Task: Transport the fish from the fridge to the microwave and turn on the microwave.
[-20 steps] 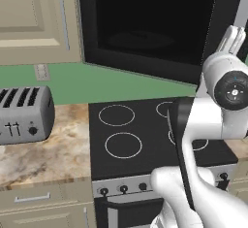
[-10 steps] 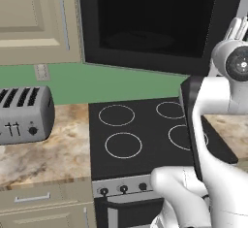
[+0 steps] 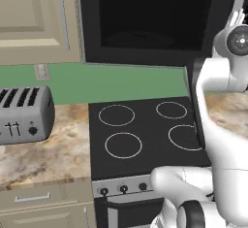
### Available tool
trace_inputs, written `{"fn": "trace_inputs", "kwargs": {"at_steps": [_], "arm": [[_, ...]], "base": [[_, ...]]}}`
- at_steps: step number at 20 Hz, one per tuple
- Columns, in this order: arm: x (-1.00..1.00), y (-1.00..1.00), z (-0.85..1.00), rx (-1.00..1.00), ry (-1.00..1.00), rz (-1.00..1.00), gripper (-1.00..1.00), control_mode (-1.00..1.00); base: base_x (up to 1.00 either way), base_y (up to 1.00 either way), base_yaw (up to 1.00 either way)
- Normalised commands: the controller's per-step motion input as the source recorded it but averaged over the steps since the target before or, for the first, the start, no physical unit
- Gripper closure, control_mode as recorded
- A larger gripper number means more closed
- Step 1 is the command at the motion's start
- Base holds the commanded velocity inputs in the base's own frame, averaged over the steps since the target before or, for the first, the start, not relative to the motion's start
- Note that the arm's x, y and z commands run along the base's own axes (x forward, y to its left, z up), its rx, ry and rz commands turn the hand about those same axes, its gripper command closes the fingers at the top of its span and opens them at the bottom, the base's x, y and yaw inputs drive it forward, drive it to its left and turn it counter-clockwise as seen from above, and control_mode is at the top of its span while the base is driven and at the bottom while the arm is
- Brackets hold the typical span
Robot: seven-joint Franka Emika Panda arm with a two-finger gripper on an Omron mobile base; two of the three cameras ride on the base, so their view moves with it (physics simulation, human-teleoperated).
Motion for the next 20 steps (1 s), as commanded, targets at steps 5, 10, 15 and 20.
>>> {"fn": "trace_inputs", "kwargs": {"at_steps": [5, 10, 15, 20], "arm": [[0.66, -0.24, 0.0, 0.06, 0.05, 0.02, -1.0, -1.0], [0.61, -0.09, 0.0, 0.04, 0.0, 0.04, -1.0, -1.0], [0.48, 0.0, 0.0, 0.0, 0.0, 0.05, -1.0, -1.0], [0.45, 0.0, -0.02, 0.0, 0.0, 0.05, -1.0, -1.0]], "base": [[0.0, 0.0, 0.0], [0.0, 0.0, 0.0], [0.0, 0.0, 0.0], [0.0, 0.0, 0.0]]}}
